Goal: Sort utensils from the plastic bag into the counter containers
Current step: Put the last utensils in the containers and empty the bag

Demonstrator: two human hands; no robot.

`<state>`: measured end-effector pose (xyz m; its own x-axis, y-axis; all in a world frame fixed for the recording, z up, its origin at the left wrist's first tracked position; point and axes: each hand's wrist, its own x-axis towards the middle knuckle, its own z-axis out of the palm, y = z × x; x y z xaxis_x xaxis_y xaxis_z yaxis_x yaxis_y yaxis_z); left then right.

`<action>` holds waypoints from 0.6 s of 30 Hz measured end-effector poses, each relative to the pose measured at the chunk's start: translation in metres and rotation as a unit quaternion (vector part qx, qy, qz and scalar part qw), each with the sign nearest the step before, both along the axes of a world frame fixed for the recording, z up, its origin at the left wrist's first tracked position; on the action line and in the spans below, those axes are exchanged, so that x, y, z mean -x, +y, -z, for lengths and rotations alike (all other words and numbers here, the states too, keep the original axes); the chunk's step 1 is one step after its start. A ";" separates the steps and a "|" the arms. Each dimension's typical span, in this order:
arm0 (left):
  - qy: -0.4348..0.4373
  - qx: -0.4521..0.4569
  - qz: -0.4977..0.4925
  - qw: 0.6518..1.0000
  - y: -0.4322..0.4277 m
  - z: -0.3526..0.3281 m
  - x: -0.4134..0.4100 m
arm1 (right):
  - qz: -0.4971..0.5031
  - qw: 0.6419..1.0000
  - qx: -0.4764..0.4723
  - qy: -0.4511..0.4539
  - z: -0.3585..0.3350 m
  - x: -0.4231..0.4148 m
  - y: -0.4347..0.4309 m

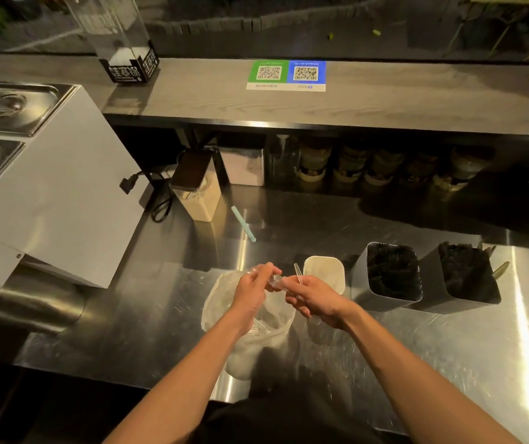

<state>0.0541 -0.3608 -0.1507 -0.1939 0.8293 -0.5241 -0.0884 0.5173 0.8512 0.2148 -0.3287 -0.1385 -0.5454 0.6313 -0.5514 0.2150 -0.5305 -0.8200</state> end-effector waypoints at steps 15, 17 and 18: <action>-0.111 0.046 0.122 0.985 0.025 -0.022 0.028 | -0.022 0.990 -0.113 -0.080 -0.010 -0.008 0.024; -0.119 0.067 0.174 0.975 0.031 -0.026 0.037 | -0.049 0.986 -0.122 -0.100 -0.012 -0.013 0.029; -0.115 0.080 0.207 0.968 0.035 -0.028 0.040 | -0.074 0.983 -0.125 -0.109 -0.013 -0.015 0.031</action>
